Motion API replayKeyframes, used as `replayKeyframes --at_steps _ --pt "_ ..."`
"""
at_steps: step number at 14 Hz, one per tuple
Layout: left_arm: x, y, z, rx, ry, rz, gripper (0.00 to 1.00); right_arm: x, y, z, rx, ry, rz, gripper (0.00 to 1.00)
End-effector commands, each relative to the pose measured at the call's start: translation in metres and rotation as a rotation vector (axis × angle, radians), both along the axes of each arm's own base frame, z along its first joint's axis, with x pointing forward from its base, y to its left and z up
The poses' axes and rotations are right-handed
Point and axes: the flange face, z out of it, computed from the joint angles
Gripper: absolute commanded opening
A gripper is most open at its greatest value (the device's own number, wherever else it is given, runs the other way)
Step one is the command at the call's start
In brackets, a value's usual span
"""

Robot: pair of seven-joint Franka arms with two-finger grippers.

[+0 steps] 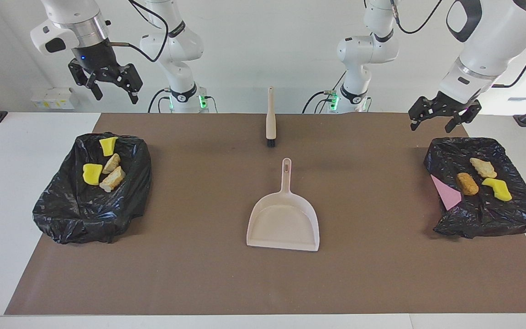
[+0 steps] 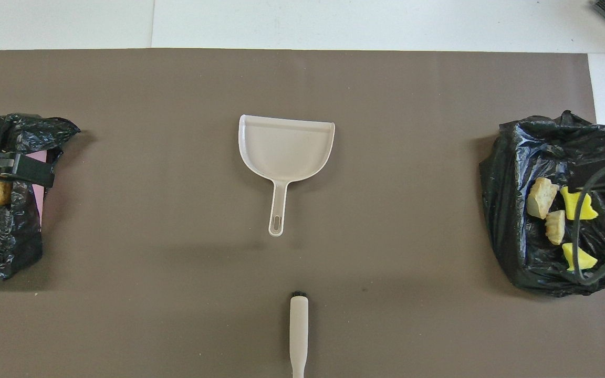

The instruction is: Sweep and dump trash in bin

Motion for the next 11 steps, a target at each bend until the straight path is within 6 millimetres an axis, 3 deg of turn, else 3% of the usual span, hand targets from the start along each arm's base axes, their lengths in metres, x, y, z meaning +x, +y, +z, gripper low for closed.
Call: replayKeyframes --at_steps 1,7,11 --pt "-0.002 -0.001 0.011 0.016 -0.003 -0.023 1.00 -0.002 -0.004 0.003 0.016 0.001 0.021 1.00" --pt "-0.003 0.003 0.012 0.006 -0.001 -0.014 1.00 -0.002 -0.004 0.003 0.013 0.001 0.018 1.00" --pt "-0.005 0.003 0.012 0.006 -0.001 -0.014 1.00 -0.002 -0.015 0.003 0.001 0.000 -0.002 1.00"
